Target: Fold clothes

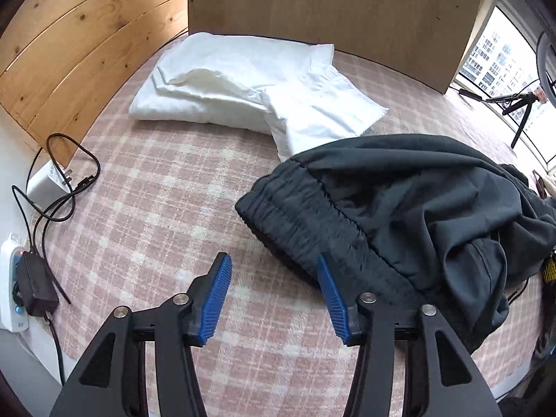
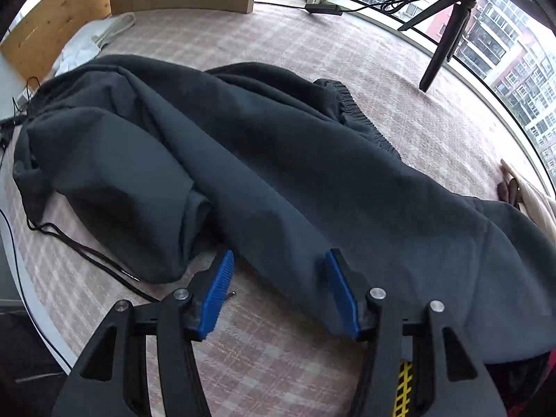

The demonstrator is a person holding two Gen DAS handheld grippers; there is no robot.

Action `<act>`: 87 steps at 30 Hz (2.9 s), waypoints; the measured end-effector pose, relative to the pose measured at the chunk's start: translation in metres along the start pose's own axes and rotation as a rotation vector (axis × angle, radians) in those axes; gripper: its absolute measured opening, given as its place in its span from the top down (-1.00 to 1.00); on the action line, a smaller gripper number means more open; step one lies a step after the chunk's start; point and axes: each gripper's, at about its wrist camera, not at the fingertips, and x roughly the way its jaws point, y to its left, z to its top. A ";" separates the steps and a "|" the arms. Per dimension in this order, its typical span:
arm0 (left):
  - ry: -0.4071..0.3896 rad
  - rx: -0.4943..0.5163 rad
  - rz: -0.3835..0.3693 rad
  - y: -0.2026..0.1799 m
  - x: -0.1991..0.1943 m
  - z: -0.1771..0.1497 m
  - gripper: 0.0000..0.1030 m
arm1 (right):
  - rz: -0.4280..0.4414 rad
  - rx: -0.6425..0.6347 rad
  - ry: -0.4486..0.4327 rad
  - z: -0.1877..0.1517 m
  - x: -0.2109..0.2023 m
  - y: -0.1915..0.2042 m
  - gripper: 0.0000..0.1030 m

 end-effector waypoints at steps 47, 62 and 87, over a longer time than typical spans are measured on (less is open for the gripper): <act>-0.372 0.026 0.080 0.030 -0.155 0.147 0.88 | -0.022 0.218 -0.555 0.105 -0.190 -0.023 0.96; -0.053 0.216 0.110 0.018 -0.053 0.032 0.36 | 0.163 0.242 -0.074 -0.016 -0.036 0.017 0.06; 0.075 0.181 0.040 0.011 0.008 -0.024 0.21 | -0.084 0.414 -0.078 -0.066 -0.042 -0.061 -0.32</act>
